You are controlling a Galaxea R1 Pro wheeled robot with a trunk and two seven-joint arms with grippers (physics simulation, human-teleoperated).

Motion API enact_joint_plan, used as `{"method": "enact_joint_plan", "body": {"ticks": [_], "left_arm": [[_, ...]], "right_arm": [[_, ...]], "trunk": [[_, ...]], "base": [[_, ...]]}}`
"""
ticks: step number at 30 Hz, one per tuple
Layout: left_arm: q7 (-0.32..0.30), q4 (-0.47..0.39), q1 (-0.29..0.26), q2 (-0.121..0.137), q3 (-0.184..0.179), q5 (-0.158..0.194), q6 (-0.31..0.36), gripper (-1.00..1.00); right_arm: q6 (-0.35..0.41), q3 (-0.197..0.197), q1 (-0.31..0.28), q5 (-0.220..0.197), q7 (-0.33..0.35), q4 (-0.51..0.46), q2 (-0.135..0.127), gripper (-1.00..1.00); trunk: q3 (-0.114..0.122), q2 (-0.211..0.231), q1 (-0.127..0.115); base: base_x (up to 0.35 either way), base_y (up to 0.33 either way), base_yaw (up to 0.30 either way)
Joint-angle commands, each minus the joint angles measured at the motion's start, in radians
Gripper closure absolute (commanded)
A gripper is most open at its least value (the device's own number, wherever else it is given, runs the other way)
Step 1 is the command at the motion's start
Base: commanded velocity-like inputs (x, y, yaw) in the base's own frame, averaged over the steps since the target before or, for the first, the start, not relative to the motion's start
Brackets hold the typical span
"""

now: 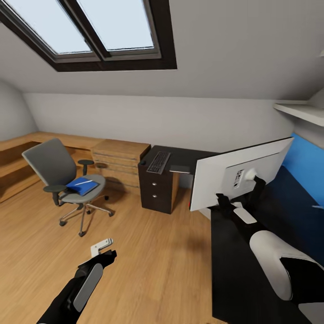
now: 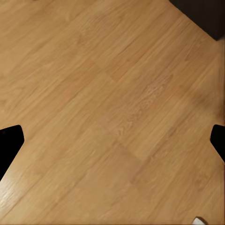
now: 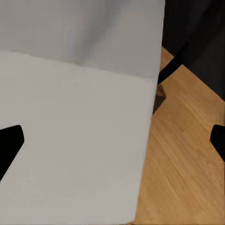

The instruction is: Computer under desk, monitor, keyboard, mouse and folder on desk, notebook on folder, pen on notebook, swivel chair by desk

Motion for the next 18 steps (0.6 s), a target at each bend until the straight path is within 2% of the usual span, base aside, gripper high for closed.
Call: {"method": "enact_joint_plan", "body": {"ticks": [1, 7, 8, 14, 18], "left_arm": [[0.010, -0.002, -0.001, 0.001, -0.004, 0.009, 0.001, -1.00], [0.010, -0.002, -0.001, 0.001, -0.004, 0.009, 0.001, -1.00], [0.010, -0.002, -0.001, 0.001, -0.004, 0.009, 0.001, -1.00], [0.010, -0.002, -0.001, 0.001, -0.004, 0.009, 0.001, -1.00], [0.010, -0.002, -0.001, 0.001, -0.004, 0.009, 0.002, -1.00]], "right_arm": [[0.006, -0.007, 0.000, 0.000, -0.006, -0.002, 0.001, -1.00], [0.006, -0.006, 0.000, 0.036, -0.006, -0.002, 0.002, -1.00], [0.006, -0.006, 0.000, 0.049, -0.006, -0.002, 0.002, -1.00], [0.006, -0.006, 0.000, 0.060, -0.006, -0.001, 0.002, -1.00], [0.005, -0.006, 0.000, 0.062, -0.006, -0.001, 0.003, -1.00]], "trunk": [[-0.002, -0.001, 0.000], [-0.002, -0.001, 0.000], [-0.002, -0.001, 0.000], [-0.002, -0.001, 0.000], [-0.002, -0.001, 0.000]], "base": [[0.001, 0.000, -0.254], [0.000, 0.000, -0.206], [0.000, 0.000, -0.063], [-0.027, 0.000, -0.028], [-0.197, 0.000, -0.007]]}}
